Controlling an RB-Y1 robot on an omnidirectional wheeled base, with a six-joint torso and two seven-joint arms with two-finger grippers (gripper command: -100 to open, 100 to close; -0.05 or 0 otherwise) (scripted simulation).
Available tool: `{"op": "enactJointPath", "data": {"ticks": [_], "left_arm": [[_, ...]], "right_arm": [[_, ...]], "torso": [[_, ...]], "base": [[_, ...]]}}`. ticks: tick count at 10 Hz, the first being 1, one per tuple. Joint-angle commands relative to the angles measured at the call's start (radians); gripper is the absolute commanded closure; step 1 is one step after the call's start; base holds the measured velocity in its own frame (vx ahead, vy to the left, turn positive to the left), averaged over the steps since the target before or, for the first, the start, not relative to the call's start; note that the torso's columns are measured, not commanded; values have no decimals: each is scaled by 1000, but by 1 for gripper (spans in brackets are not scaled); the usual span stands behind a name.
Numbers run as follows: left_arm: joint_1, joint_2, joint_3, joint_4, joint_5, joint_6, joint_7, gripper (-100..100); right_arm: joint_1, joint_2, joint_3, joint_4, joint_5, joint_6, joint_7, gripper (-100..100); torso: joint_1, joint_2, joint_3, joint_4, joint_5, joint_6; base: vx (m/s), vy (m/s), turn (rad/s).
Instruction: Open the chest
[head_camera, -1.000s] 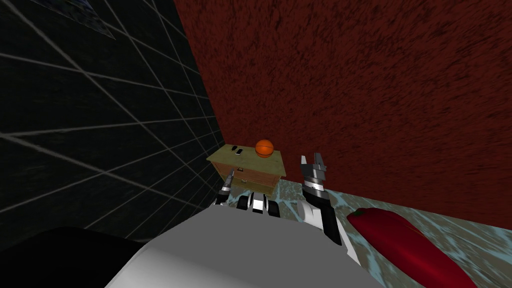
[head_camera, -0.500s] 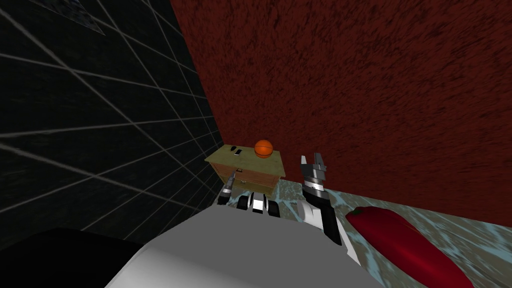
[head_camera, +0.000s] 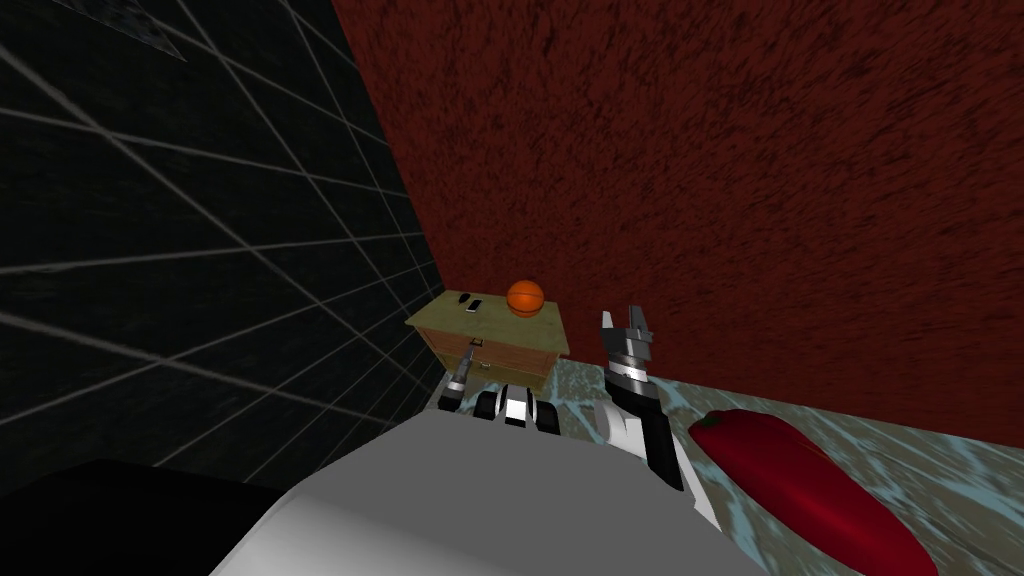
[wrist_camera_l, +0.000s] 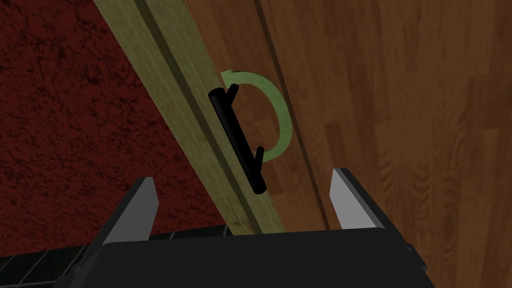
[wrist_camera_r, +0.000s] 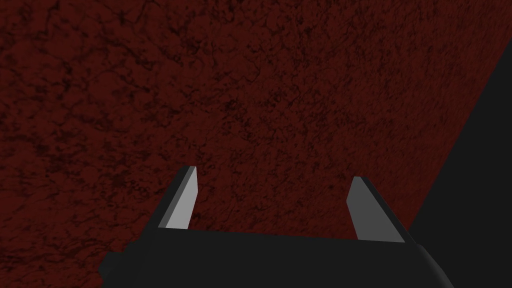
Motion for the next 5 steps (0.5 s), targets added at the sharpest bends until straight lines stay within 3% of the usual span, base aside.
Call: {"op": "enactJointPath", "data": {"ticks": [1,3,5], "left_arm": [[-16,-11,-4,62,-8,-31,-4,-100],[-29,-19,-4,88,-9,-39,-7,-100],[-108,-19,7,161,-16,-37,-3,-100]], "right_arm": [[0,0,0,0,0,0,0,0],[0,0,0,0,0,0,0,0],[0,0,0,0,0,0,0,0]], "torso": [[0,1,0,0,0,0],[0,1,1,0,0,0],[0,2,1,1,0,0]], "base": [[18,-3,-19],[13,-2,-19],[-32,-5,74]]}}
